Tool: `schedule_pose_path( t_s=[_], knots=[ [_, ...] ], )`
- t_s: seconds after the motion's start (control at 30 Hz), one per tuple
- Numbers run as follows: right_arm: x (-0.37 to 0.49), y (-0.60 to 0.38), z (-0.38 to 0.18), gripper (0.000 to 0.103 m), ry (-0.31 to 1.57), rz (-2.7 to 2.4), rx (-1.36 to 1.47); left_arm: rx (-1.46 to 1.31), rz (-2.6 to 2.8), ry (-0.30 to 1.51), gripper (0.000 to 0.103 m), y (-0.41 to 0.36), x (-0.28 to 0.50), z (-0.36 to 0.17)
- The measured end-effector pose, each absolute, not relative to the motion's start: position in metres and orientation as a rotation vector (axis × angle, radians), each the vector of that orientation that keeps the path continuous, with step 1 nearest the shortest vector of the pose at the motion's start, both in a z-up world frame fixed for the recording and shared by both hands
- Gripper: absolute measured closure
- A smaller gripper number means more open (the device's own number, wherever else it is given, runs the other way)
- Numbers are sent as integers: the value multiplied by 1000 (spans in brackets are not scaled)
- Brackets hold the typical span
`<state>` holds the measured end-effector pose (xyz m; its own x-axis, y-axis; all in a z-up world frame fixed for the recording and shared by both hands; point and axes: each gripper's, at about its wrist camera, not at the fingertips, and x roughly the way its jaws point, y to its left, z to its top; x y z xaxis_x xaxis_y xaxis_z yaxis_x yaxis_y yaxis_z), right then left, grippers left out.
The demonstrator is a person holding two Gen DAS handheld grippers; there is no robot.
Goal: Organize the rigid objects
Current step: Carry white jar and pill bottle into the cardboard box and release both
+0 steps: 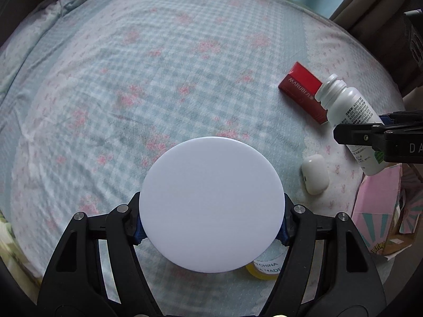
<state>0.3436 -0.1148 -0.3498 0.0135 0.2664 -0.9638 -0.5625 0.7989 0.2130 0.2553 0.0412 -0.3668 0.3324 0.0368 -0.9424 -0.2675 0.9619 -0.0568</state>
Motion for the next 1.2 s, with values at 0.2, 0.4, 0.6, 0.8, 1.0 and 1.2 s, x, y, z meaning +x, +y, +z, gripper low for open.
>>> schedule_pose_path(
  t_s=[0.2, 0.4, 0.6, 0.8, 1.0, 1.2],
  knots=[
    [324, -156, -297, 54, 1360, 637, -89, -173, 163, 1167, 35, 24, 244, -304],
    [287, -216, -238, 54, 1273, 586, 15, -107, 24, 1130, 35, -27, 232, -237],
    [258, -313, -211, 54, 1221, 472, 89, -69, -133, 1106, 35, -104, 230, -197],
    [237, -409, -220, 54, 1231, 352, 147, -34, -250, 1111, 35, -181, 238, -191],
    [225, -476, -255, 54, 1283, 294, 99, -21, -323, 1173, 35, -244, 261, -222],
    [226, -503, -300, 54, 1298, 352, -4, 36, -346, 1242, 35, -290, 291, -277]
  ],
)
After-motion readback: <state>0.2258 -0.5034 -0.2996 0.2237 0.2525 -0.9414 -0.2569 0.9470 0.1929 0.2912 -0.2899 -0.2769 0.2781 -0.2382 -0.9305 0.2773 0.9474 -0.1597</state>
